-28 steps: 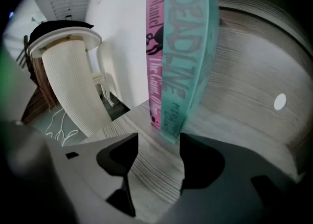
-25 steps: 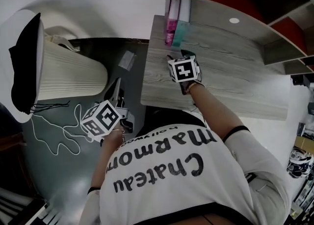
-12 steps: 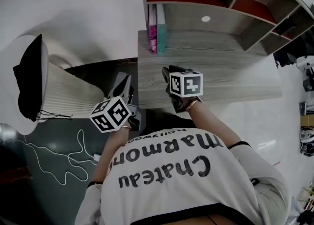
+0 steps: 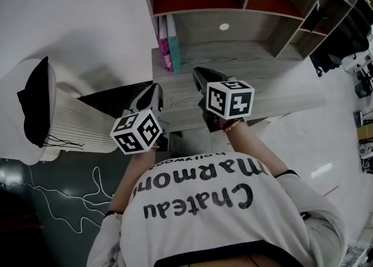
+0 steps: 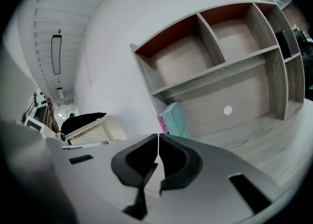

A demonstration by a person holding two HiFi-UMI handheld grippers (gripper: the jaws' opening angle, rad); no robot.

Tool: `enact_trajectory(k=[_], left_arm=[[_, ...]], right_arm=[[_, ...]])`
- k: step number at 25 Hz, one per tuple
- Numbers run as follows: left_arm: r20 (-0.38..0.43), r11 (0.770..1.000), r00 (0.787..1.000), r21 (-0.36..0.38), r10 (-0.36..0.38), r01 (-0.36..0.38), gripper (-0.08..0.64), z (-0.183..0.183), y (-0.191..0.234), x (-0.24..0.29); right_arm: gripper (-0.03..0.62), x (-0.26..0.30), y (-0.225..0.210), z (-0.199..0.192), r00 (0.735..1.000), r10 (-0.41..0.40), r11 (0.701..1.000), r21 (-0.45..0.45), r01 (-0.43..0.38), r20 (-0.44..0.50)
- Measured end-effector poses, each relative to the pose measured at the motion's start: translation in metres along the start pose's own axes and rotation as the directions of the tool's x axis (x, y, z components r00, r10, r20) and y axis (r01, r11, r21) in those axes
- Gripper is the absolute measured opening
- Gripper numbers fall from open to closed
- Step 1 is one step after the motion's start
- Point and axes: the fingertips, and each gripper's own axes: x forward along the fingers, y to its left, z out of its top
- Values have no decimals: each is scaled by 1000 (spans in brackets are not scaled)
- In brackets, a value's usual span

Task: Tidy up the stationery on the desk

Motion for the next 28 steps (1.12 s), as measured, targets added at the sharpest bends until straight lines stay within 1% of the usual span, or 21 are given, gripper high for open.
enact_trajectory(k=[3, 6, 11, 16, 21, 28], left_arm=[[30, 1000, 1000, 14, 3, -3, 16, 5, -19, -2], [63, 1000, 998, 13, 21, -22, 15, 8, -36, -9], [111, 997, 992, 21, 66, -69, 17, 2, -60, -23], [109, 993, 987, 16, 117, -119, 16, -19, -82, -42], [106, 988, 983, 16, 151, -153, 15, -40, -102, -61], [110, 985, 979, 7, 169, -171, 16, -64, -128, -88]], right_arm=[[15, -17, -4, 15, 998, 38, 999, -2, -38, 50], [14, -34, -10, 21, 997, 57, 998, -8, -57, 59], [14, -61, -20, 23, 995, 68, 995, -79, -63, 75], [14, -87, -20, 11, 994, 84, 982, -173, -70, 71], [14, -109, -19, -4, 993, 104, 976, -196, -92, 51], [14, -145, -20, -23, 993, 111, 975, -201, -101, 41]])
